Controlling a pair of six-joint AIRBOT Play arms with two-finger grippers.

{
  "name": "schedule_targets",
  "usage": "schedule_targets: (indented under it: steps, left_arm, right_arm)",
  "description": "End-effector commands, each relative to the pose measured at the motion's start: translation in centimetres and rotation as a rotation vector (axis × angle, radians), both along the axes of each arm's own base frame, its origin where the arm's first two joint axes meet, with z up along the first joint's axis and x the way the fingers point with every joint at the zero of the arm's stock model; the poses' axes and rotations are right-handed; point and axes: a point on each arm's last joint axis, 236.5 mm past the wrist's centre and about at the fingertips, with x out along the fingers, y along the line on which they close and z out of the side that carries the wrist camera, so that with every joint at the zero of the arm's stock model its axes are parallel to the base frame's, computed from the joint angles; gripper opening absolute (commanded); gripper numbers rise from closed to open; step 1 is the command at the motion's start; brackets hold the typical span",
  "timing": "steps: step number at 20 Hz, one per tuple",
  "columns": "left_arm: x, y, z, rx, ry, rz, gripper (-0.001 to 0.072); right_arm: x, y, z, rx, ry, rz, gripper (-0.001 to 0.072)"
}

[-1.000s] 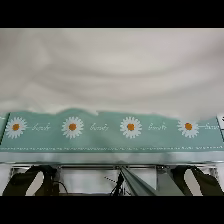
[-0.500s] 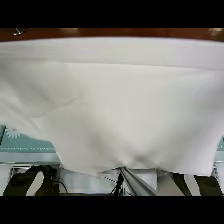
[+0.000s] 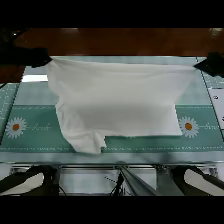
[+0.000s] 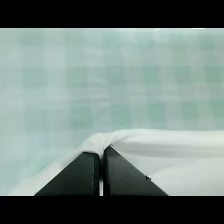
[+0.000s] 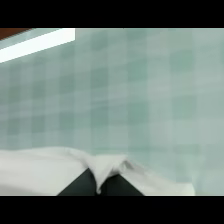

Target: Fold the shirts.

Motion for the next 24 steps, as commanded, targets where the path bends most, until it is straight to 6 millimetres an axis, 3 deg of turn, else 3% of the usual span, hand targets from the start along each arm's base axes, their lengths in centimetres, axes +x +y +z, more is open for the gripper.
schedule_targets:
  steps: [1, 4, 6, 8, 10, 13, 16, 19, 22, 24]
  left_arm:
    - [5.4, -1.9, -5.3, -0.08, 0.058, 0.041, 0.0018]
    - [7.8, -2.5, -8.5, -0.159, 0.118, 0.098, 0.0018]
    - [8.3, -2.7, -10.8, -0.173, 0.161, 0.107, 0.0018]
    - [7.9, -2.7, -12.6, -0.174, 0.21, 0.108, 0.0019]
    - [7.0, -2.4, -13.1, -0.173, 0.254, 0.096, 0.0019]
    - [4.4, -1.7, -13.1, -0.163, 0.369, 0.032, 0.0019]
    - [-1.3, -1.6, -14.3, -0.122, 0.559, -0.144, 0.0019]
    - [-5.7, -1.3, -17.2, -0.092, 0.721, -0.198, 0.0019]
    - [-8.2, -1.5, -20.1, -0.103, 0.807, -0.195, 0.0019]
    - [-8.5, -1.4, -20.7, -0.1, 0.806, -0.203, 0.0021]
  right_arm:
    - [6.7, 0.2, -6.5, 0.076, 0.046, 0.004, 0.0039]
    - [11.2, 1.2, -10.1, 0.113, 0.089, 0.0, 0.0039]
    - [13.1, 1.6, -11.7, 0.144, 0.117, -0.012, 0.0039]
    - [13.8, 1.9, -12.6, 0.164, 0.147, -0.007, 0.0039]
    - [13.5, 1.9, -12.6, 0.173, 0.166, 0.009, 0.0039]
    - [11.8, 0.4, -11.2, 0.174, 0.185, 0.036, 0.004]
    - [7.2, -0.2, -11.6, 0.198, 0.314, 0.143, 0.004]
    - [2.6, -1.2, -15.6, 0.131, 0.498, 0.191, 0.004]
    - [1.2, -0.9, -18.7, 0.14, 0.559, 0.169, 0.004]
    - [0.7, -0.7, -20.1, 0.151, 0.577, 0.149, 0.0056]
